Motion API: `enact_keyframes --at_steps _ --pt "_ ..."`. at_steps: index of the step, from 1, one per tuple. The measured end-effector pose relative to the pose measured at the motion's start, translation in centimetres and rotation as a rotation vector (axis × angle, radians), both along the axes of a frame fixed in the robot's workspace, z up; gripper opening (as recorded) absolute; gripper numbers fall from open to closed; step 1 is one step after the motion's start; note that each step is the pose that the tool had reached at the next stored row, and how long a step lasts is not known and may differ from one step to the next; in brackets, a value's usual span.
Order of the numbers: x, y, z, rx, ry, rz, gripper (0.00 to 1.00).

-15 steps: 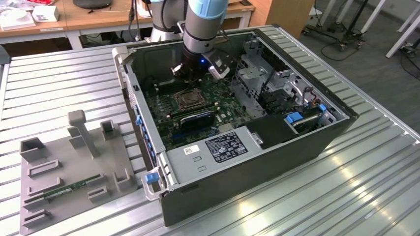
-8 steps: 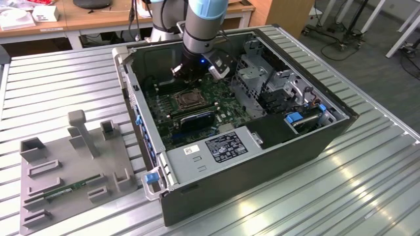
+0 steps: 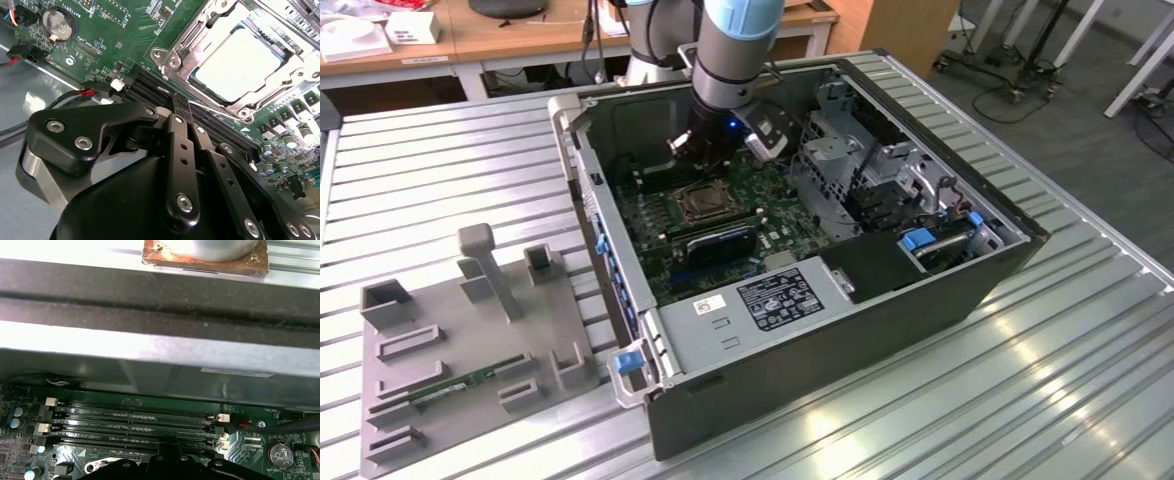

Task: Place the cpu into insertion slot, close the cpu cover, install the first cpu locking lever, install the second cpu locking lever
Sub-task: 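Install the first cpu locking lever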

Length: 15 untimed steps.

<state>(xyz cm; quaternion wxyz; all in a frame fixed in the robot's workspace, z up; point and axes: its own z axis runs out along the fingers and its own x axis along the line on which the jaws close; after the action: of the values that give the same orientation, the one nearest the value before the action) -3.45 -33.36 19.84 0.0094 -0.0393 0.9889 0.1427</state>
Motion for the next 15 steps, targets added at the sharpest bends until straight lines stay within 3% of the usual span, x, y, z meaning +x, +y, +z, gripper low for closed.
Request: enact_keyframes --at_steps 15 --pt "0.27 0.01 -0.26 -0.0002 -0.0001 0.005 0.11"
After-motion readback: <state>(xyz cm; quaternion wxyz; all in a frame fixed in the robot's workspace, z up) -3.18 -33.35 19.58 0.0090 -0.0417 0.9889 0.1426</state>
